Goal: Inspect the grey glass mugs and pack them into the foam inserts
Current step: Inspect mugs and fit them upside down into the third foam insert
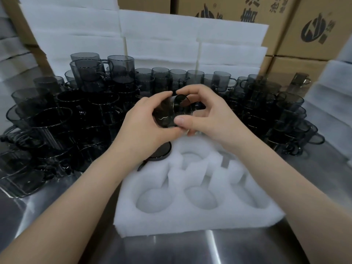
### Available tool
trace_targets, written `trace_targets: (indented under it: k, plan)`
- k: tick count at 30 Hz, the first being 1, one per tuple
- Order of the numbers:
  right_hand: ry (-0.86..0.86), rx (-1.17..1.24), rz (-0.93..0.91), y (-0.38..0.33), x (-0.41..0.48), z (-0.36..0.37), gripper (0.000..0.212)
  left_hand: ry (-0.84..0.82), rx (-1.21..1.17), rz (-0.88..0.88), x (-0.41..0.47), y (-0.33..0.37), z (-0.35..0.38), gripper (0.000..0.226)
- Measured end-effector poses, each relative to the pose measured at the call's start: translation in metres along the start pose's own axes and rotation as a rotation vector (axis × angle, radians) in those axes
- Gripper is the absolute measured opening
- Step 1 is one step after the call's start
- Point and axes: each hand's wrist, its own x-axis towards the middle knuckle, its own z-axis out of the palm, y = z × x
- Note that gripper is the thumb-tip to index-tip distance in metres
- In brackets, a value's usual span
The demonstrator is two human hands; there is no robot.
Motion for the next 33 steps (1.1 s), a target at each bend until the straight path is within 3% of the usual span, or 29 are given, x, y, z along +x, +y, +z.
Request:
trace_targets:
  k: [10, 16, 20, 25, 30, 33]
  plan:
    - [0.187, 0.126, 0.011, 0.002, 0.007, 0.005, 0.019, -0.063, -0.093, 0.048, 0.000, 0.000, -0.001, 0.072]
    - [0.006, 0.424, 0.142, 0.004, 0.008, -0.004, 0.016, -0.081, -0.255, 0.059, 0.000, -0.003, -0.004, 0.055]
    - [-0.141, 0.549, 0.186, 0.005, 0.008, -0.009, 0.043, -0.079, -0.303, 0.068, 0.003, -0.007, -0.005, 0.047]
    - [-0.100, 0.368, 0.143, 0.008, 0.009, -0.005, 0.042, -0.083, -0.271, 0.055, 0.004, -0.008, -0.004, 0.045]
    - [0.056, 0.086, 0.063, 0.007, 0.008, 0.004, 0.041, -0.066, -0.086, 0.025, 0.002, -0.005, 0.001, 0.076]
    - [0.150, 0.001, 0.021, 0.006, 0.008, 0.008, 0.032, -0.037, -0.011, 0.074, -0.001, -0.002, 0.003, 0.067]
